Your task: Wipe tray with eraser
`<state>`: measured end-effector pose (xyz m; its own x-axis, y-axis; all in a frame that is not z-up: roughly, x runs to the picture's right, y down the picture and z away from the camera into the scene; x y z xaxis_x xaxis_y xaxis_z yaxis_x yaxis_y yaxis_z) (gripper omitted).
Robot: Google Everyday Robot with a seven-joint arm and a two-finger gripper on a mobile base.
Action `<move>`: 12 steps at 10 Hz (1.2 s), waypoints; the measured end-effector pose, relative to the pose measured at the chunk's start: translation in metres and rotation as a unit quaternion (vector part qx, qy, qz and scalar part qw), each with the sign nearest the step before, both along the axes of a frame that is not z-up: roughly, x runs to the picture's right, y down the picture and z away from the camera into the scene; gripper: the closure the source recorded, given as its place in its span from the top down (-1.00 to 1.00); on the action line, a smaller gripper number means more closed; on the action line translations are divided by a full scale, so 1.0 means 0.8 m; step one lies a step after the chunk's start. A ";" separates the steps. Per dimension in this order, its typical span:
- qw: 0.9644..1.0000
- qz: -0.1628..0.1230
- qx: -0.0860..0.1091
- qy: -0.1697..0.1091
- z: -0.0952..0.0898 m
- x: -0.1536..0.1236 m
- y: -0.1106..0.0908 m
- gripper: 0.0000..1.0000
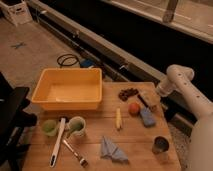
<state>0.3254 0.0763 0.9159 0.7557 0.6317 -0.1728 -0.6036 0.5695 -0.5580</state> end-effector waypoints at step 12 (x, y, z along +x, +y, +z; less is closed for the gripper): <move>0.999 -0.003 -0.013 -0.041 0.001 -0.046 0.004 0.30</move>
